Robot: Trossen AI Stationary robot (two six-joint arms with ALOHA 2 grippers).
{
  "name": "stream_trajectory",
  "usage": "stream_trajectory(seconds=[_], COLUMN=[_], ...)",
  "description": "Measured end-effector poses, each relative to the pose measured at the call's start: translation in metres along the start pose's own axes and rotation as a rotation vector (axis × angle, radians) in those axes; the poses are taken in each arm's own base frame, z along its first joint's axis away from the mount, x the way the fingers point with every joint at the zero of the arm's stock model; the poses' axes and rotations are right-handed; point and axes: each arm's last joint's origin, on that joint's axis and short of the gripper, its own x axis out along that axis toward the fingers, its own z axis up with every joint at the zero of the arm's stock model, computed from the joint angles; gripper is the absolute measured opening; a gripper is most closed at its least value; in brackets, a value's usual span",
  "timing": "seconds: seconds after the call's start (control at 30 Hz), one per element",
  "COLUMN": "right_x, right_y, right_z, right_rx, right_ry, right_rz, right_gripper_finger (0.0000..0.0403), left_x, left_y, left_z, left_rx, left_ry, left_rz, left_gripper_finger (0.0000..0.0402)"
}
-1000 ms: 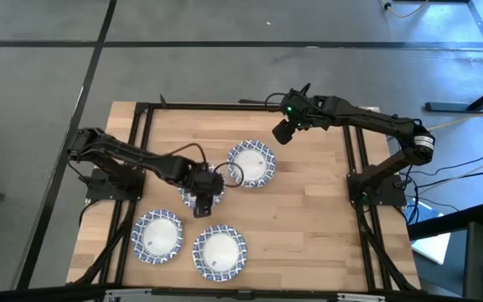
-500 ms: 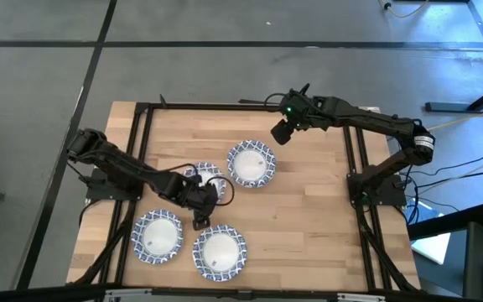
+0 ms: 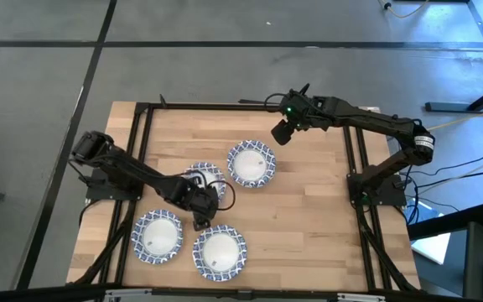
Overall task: Nest bowls inside each other
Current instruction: Stack the blue patterned bowl on top of the other blue patterned bowl
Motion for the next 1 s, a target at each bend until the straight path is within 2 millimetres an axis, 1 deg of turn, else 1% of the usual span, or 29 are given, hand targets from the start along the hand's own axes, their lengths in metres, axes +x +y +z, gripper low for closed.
stream_trajectory(seconds=[0.13,0.3,0.47,0.73,0.8,0.87,1.0], right_x=[0.000,0.000,0.000,0.000,0.000,0.000,0.000], right_y=[0.000,0.000,0.000,0.000,0.000,0.000,0.000], right_z=[0.000,0.000,0.000,0.000,0.000,0.000,0.000], right_rx=[-0.001,-0.001,0.002,0.002,0.001,0.001,0.000], right_ry=[0.002,0.003,0.002,0.003,0.003,0.003,0.003], right_rz=[-0.001,-0.001,-0.001,-0.001,-0.001,-0.001,-0.001], right_gripper_finger=[0.0193,0.0193,0.0193,0.0193,0.0193,0.0193,0.0193], left_x=[0.010,0.013,0.014,0.015,0.015,0.013,0.003], left_y=[-0.001,0.001,0.006,0.017,0.022,0.027,0.036], left_z=[-0.001,0.000,0.001,0.001,0.002,0.003,0.008], left_rx=[0.006,0.008,-0.004,0.024,0.021,0.017,0.020], left_ry=[0.027,0.013,0.025,0.075,0.091,0.104,0.077], left_rz=[0.023,0.071,0.092,0.133,0.146,0.153,0.146], left_gripper_finger=[0.0165,0.0154,0.0115,0.0017,0.0008,0.0009,0.0004])
